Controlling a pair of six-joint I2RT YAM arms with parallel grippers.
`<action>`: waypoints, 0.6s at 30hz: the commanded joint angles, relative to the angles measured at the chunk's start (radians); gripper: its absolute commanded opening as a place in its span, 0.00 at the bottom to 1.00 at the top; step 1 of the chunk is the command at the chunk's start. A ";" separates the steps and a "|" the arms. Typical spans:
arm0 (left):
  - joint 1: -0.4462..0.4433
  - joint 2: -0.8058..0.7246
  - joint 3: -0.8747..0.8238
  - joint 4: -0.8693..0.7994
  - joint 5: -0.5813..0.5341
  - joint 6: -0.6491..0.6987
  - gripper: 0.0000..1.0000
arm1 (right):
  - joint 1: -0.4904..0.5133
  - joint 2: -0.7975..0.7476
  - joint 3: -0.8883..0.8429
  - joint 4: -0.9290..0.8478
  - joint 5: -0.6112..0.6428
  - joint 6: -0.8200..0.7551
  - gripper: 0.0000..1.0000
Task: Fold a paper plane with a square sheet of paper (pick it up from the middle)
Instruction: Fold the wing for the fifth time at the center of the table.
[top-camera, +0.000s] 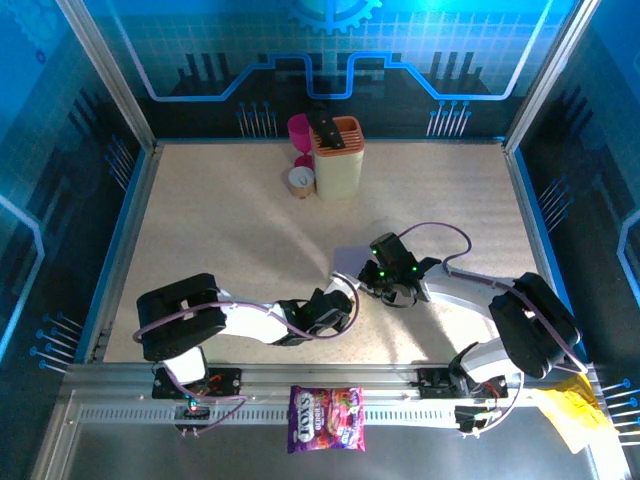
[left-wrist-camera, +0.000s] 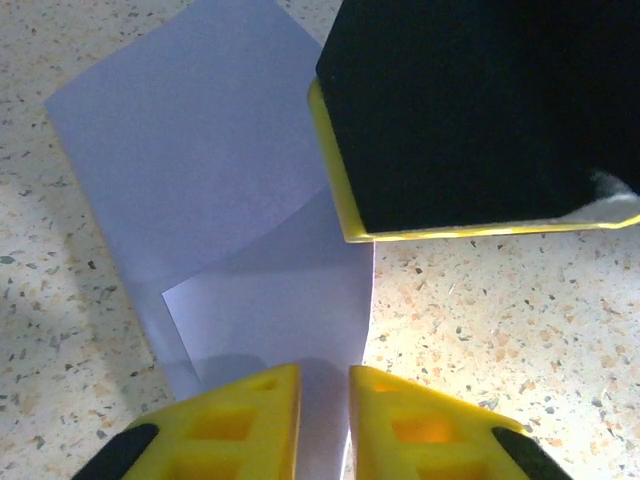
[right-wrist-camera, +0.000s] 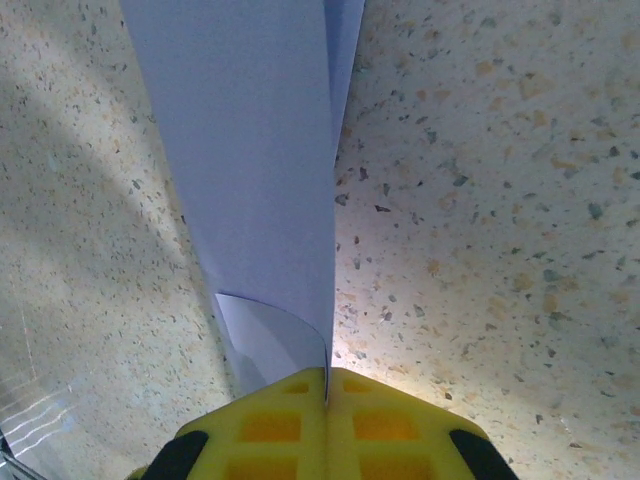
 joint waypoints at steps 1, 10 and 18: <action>0.003 0.037 -0.020 -0.053 -0.018 -0.015 0.13 | 0.029 -0.009 0.006 0.012 -0.044 0.009 0.00; 0.007 0.009 -0.047 -0.026 0.010 -0.025 0.00 | 0.031 -0.008 0.011 0.009 -0.042 0.010 0.00; 0.013 -0.112 -0.115 -0.003 0.070 -0.021 0.31 | 0.034 -0.014 0.016 -0.001 -0.034 0.008 0.00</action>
